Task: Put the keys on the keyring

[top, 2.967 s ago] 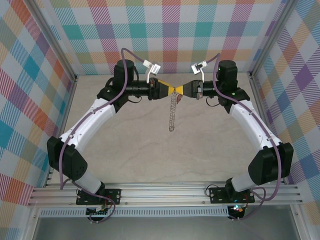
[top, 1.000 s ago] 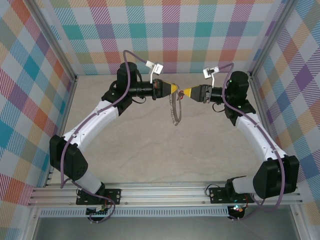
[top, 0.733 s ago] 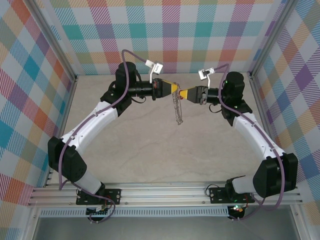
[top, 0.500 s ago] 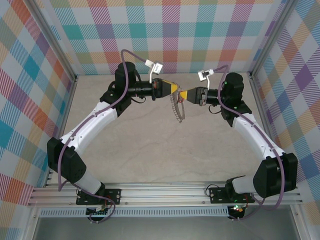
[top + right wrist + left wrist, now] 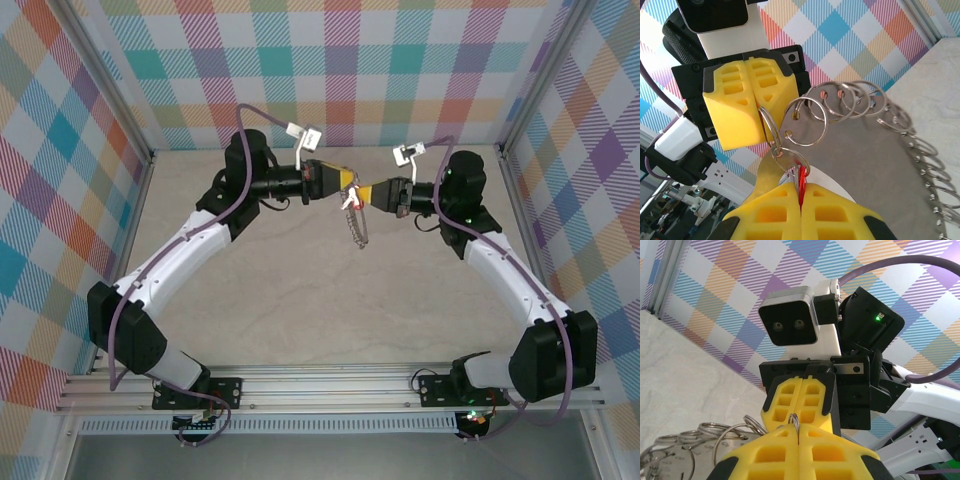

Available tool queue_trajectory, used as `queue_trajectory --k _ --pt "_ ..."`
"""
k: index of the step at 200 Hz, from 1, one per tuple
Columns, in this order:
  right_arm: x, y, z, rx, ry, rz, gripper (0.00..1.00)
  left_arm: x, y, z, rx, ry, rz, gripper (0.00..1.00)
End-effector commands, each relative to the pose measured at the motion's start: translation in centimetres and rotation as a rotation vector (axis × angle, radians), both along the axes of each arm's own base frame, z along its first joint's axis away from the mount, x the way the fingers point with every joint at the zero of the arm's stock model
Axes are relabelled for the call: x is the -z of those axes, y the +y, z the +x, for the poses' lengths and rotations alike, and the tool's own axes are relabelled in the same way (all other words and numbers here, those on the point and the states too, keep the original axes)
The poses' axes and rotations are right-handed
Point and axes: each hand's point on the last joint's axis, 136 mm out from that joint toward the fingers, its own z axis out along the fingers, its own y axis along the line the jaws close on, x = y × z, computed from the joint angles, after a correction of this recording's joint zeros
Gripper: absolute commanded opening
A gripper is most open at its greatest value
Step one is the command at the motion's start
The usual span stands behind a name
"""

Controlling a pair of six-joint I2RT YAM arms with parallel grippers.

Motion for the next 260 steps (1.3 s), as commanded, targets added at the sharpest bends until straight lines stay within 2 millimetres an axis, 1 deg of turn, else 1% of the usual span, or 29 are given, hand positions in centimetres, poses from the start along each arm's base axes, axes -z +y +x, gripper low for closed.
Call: queue_trajectory --k 1,39,70,107,138,150,173,201,221,231,244,260 --pt "-0.9 0.7 -1.2 -0.026 -0.042 0.008 0.00 -3.7 0.6 -1.5 -0.009 -0.107 -0.080 0.00" --pt "-1.1 2.0 -1.8 -0.051 -0.055 0.002 0.00 -3.3 0.4 -1.8 -0.010 -0.102 -0.078 0.00" --pt "-0.8 2.8 -1.7 -0.065 -0.050 -0.002 0.00 -2.8 0.2 -2.0 -0.015 -0.095 -0.078 0.00" --pt "0.6 2.9 -0.6 -0.028 -0.013 -0.028 0.00 -2.6 0.1 -2.0 -0.025 -0.085 -0.091 0.00" --pt "1.2 2.8 -0.5 -0.004 0.001 -0.042 0.00 -2.8 0.4 -1.7 -0.063 -0.082 -0.108 0.00" --pt "1.1 2.4 -0.7 0.014 -0.005 -0.048 0.00 -2.8 0.6 -1.5 -0.088 -0.075 -0.117 0.00" --pt "0.7 1.5 -1.6 0.051 -0.019 -0.058 0.15 -3.1 1.1 -1.1 -0.131 -0.066 -0.148 0.00" --pt "0.1 -0.5 -3.0 0.121 -0.052 -0.070 0.28 -3.5 1.3 -1.3 -0.133 -0.065 -0.176 0.00" --pt "-0.6 -2.1 -4.0 0.174 -0.080 -0.076 0.32 -3.9 1.3 -1.7 -0.113 -0.079 -0.186 0.00" --pt "-1.2 -2.8 -4.2 0.205 -0.099 -0.075 0.33 -4.1 1.3 -1.9 -0.108 -0.084 -0.191 0.00" --pt "-2.2 -3.6 -4.4 0.242 -0.126 -0.065 0.34 -4.2 1.3 -2.1 -0.100 -0.092 -0.196 0.00" --pt "-3.7 -3.9 -4.1 0.276 -0.155 -0.046 0.35 -4.4 1.4 -2.3 -0.091 -0.096 -0.203 0.00"
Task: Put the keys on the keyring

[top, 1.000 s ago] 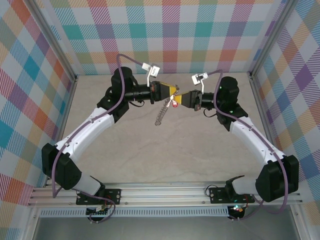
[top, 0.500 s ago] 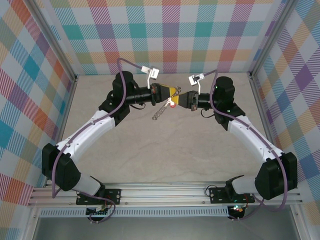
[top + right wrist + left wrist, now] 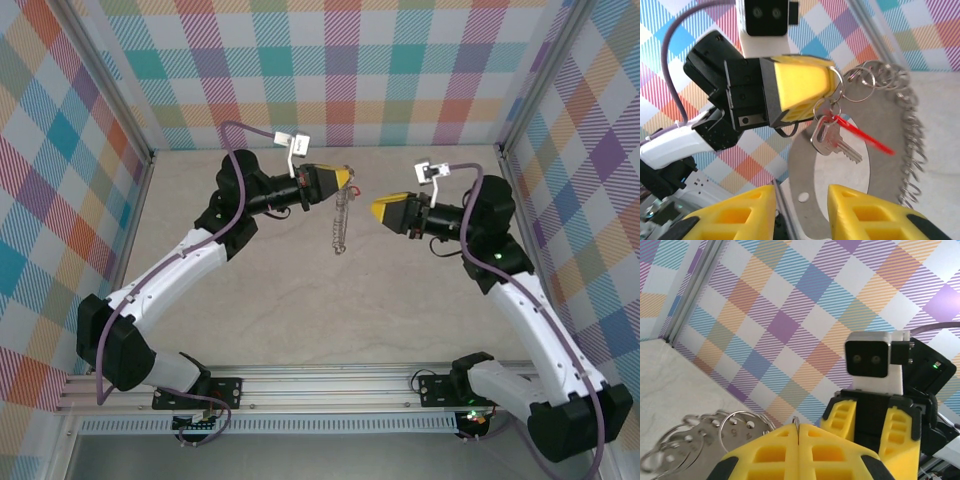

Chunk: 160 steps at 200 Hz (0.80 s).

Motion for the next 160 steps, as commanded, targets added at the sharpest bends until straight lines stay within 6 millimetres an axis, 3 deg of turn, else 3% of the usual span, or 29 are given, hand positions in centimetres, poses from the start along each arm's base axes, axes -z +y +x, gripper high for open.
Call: queue_trajectory --k 1,39,88,160 --pt "-1.0 -0.7 0.7 0.065 -0.028 -0.004 0.35 -3.2 0.5 -2.0 0.034 -0.091 -0.073 0.00" --pt "-3.7 -0.7 2.7 0.115 -0.040 0.084 0.40 -3.5 0.6 -2.1 0.038 -0.087 -0.088 0.00" --pt "-4.3 0.3 5.3 0.086 0.018 0.190 0.41 -3.6 0.4 -2.1 0.051 -0.073 -0.108 0.00" --pt "-4.6 2.0 5.1 0.025 0.007 0.218 0.39 -3.7 0.0 -2.1 0.055 -0.071 -0.115 0.00"
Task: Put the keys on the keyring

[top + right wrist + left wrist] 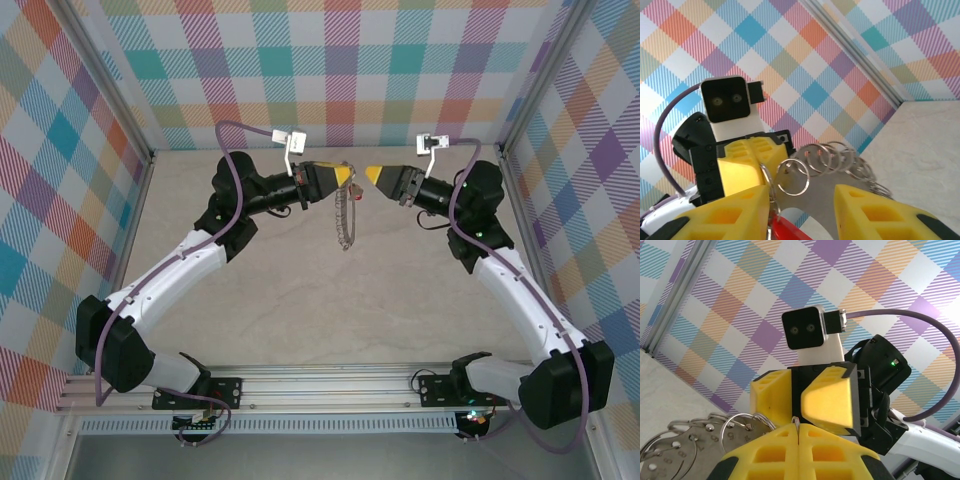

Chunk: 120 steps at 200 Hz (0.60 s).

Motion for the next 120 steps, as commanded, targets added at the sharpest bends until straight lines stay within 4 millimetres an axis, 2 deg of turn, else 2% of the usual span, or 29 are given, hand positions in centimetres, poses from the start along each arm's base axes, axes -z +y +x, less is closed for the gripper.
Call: queue_trajectory --k 1,46,89,120 --pt "-2.1 0.6 -0.8 -0.032 -0.071 0.036 0.39 -2.2 0.1 -1.3 0.021 -0.071 -0.053 0.00" --pt "-2.1 1.7 -1.0 -0.059 -0.077 0.039 0.33 -2.1 -0.2 -1.4 0.024 -0.068 -0.053 0.00" --pt "-2.2 1.9 -0.9 -0.065 -0.080 0.039 0.28 -2.0 -0.2 -1.6 0.027 -0.068 -0.050 0.00" --pt "-2.1 2.1 -1.0 -0.076 -0.077 0.037 0.19 -1.9 -0.2 -1.7 0.026 -0.068 -0.049 0.00"
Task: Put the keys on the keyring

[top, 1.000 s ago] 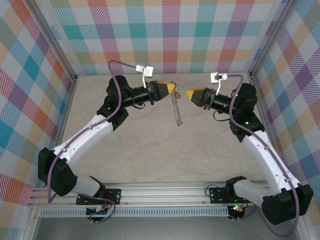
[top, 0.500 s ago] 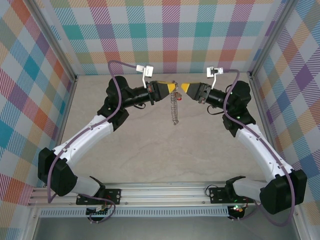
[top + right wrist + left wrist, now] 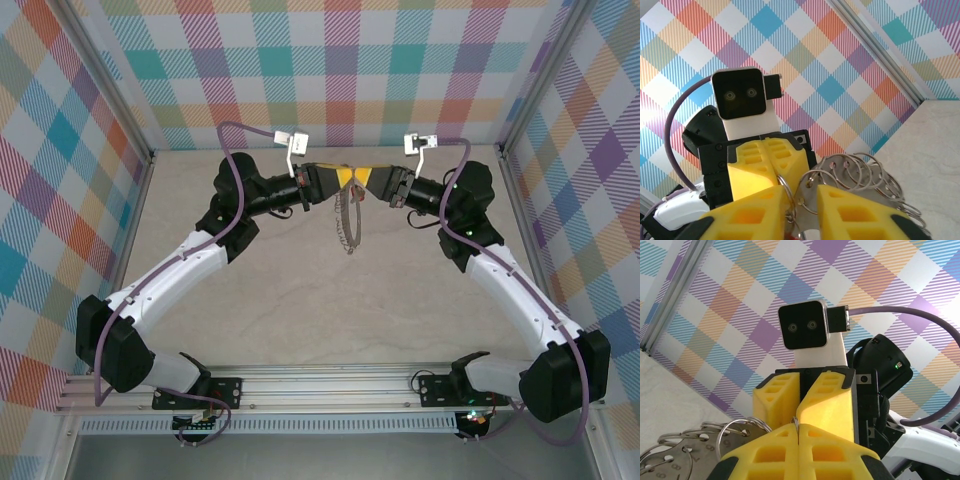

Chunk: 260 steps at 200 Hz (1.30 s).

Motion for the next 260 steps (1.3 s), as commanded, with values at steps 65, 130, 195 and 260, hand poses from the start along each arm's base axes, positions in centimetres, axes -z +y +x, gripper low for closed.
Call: queue_trajectory --k 65,130,195,260 --pt "-1.6 0.7 -1.0 -0.063 -0.066 0.015 0.00 -1.8 0.0 -1.2 0.019 -0.069 -0.047 0.00" --pt "-0.7 1.0 -0.4 -0.054 -0.067 -0.102 0.00 -1.2 0.3 0.0 -0.040 -0.088 0.064 0.31" --pt "-0.1 1.5 -0.3 -0.189 -0.069 -0.214 0.00 -1.9 3.3 1.9 -0.098 -0.135 0.155 0.54" --pt "0.8 0.7 0.8 -0.280 -0.045 -0.236 0.00 0.2 3.4 2.4 0.014 -0.142 0.292 0.47"
